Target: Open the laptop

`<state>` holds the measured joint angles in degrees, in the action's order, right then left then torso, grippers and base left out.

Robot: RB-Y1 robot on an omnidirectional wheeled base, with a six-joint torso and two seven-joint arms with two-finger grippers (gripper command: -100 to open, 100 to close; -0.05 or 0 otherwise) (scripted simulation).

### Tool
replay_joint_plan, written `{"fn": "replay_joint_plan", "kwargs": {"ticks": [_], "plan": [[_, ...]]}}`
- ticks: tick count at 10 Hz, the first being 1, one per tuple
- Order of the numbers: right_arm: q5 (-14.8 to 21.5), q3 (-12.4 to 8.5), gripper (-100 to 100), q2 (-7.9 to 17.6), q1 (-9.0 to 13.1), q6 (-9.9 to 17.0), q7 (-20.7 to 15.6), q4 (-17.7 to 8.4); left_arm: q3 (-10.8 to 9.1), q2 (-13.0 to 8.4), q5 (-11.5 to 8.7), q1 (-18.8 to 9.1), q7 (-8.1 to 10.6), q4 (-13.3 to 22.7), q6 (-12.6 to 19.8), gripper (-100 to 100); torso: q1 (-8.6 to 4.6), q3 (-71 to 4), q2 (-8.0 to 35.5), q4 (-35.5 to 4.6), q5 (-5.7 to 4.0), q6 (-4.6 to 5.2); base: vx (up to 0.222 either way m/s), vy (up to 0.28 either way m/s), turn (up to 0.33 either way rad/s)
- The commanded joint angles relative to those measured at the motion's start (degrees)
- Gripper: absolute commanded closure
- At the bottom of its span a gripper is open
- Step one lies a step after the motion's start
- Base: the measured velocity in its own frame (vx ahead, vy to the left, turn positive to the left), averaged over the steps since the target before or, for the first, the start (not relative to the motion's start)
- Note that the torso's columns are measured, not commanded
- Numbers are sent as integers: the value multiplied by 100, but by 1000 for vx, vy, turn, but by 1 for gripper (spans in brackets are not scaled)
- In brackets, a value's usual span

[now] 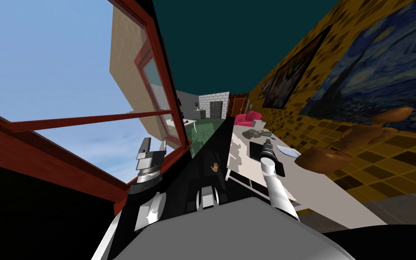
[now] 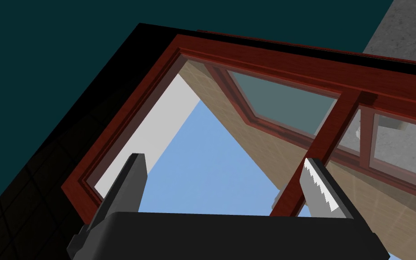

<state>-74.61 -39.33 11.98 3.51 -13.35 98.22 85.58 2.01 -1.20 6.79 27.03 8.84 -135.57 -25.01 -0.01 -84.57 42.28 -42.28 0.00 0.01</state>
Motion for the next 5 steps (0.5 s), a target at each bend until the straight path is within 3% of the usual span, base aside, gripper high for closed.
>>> {"fn": "replay_joint_plan", "kwargs": {"ticks": [1, 5], "plan": [[-66, -214, -100, -132, -94, 144, 452, 132, 0, 0, 0, 0, 0, 0, 0, 0, 1, 0, 0, 0, 0, -1, 14, -3, 91], [-119, -383, -100, -305, -175, 270, 916, 240, 0, 0, 0, 0, 0, 0, 0, 0, 1, 0, 1, 0, 0, 0, 10, -6, 41]]}}
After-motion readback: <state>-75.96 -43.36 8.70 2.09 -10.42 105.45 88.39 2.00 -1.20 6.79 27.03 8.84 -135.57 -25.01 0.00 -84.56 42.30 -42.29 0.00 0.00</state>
